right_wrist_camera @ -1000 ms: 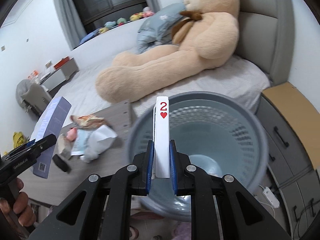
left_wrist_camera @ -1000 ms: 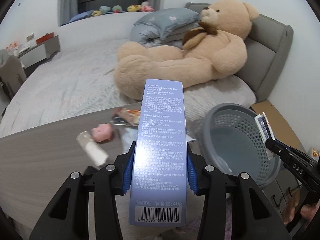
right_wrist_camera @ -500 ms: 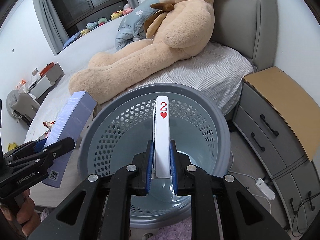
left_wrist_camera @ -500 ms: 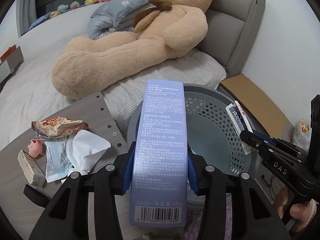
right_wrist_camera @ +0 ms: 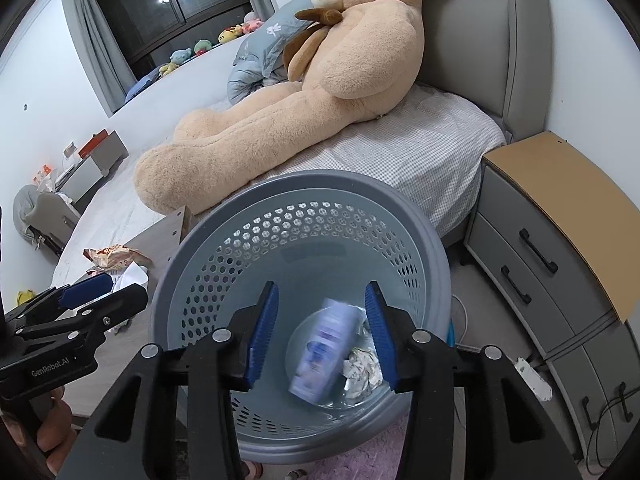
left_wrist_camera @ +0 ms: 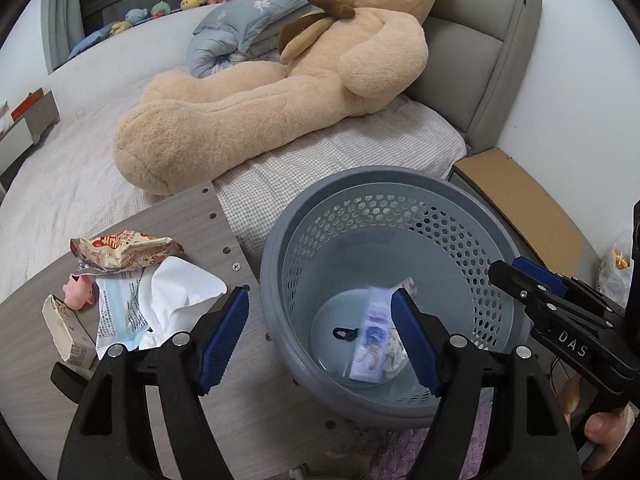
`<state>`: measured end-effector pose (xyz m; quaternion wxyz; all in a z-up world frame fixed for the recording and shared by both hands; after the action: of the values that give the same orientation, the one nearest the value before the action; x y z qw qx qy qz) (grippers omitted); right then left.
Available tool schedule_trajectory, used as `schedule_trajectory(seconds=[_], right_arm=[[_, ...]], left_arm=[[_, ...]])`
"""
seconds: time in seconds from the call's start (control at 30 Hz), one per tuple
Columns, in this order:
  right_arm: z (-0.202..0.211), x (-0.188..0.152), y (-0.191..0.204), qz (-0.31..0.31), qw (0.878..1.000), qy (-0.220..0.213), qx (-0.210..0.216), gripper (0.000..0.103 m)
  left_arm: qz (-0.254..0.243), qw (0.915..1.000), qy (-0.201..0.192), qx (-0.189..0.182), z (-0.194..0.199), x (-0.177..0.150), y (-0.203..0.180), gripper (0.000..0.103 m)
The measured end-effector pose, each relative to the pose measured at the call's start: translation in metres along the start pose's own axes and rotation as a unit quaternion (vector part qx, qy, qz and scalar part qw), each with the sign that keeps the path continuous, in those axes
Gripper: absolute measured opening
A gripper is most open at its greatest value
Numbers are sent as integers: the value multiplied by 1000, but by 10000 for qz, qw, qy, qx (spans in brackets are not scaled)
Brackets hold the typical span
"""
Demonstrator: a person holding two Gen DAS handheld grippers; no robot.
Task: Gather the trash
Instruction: 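Withdraw both grippers from the basket back over the table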
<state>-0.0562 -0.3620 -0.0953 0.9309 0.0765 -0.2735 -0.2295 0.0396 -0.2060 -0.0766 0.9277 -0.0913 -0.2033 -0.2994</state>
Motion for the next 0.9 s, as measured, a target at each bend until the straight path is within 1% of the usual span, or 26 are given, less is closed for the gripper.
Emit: schedule_trajectory(seconds=[0.07, 0.17, 0.23, 0.3, 0.37, 0.63, 0.9], right_arm=[[0, -2, 2, -2, 10000, 5, 4, 43], [2, -5, 3, 17, 10000, -16, -13, 43], [3, -8, 5, 41, 10000, -14, -29, 43], [4, -10, 6, 62, 10000, -16, -45, 43], [6, -12, 7, 91, 9999, -9, -70, 44], [15, -19, 15, 149, 9997, -74, -150, 49], [27, -25, 36, 340, 9991, -202, -158, 53]], left_arm=[[38, 10000, -27, 44, 2, -2, 0, 78], [110, 9999, -56, 117, 4, -6, 3, 79], [161, 9997, -70, 169, 6, -9, 5, 82], [233, 9994, -108, 212, 8, -11, 7, 87], [305, 9991, -142, 241, 9, -14, 10, 88], [451, 9984, -253, 238, 20, -22, 21, 90], [575, 9970, -449, 256, 39, -36, 34, 91]])
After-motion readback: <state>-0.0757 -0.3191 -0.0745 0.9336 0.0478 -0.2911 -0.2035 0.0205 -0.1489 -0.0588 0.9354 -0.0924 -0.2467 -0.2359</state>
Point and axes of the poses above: each gripper's, at about its wrist camera, not at the fingertips, and z roughly against the way its jaws point, y to its left, x to its top, the point moved 7 cm from there along -z, roughly the way its jaws point, and after that the axes turned 13 degrees about y, right-handed, at the moved point
